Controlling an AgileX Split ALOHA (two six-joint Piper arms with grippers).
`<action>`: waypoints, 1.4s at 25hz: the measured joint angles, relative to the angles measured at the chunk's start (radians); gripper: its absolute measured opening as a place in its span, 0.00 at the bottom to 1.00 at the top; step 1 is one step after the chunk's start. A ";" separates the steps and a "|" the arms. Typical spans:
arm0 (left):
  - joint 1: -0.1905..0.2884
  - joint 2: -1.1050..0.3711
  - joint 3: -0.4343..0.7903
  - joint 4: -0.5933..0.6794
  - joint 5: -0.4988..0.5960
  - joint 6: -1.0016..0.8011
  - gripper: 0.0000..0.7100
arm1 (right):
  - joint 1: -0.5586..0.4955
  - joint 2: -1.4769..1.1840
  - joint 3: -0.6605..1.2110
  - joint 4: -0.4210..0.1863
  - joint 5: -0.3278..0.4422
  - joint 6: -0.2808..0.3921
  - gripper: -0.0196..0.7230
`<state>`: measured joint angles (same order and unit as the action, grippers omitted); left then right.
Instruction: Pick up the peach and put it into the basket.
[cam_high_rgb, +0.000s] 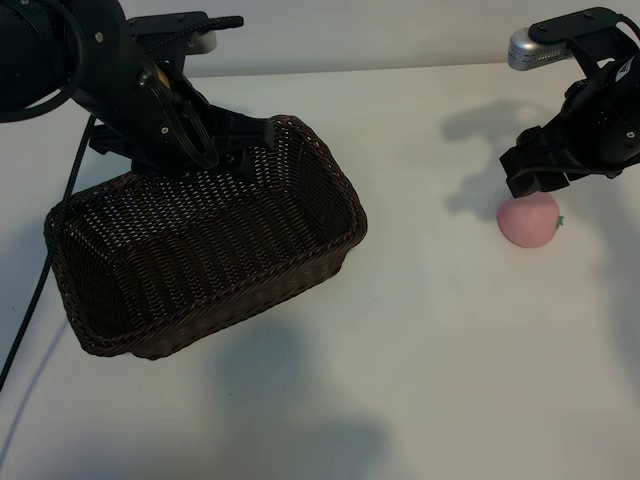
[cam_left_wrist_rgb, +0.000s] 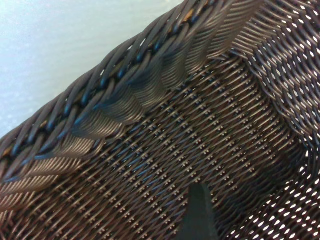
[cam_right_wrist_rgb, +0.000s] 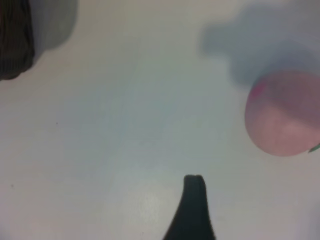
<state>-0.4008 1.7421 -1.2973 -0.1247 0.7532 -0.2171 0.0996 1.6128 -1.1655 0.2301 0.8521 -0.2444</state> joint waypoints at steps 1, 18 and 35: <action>0.000 0.000 0.000 0.000 0.000 0.000 0.83 | 0.000 0.000 0.000 0.000 0.000 0.000 0.81; 0.000 0.000 0.000 0.000 0.065 0.000 0.83 | 0.000 0.000 0.000 0.000 -0.005 0.000 0.81; 0.129 -0.217 0.043 0.217 0.289 -0.185 0.83 | 0.000 0.000 0.000 0.002 -0.006 -0.001 0.81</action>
<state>-0.2722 1.5246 -1.2546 0.0918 1.0422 -0.4024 0.0996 1.6128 -1.1655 0.2319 0.8464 -0.2454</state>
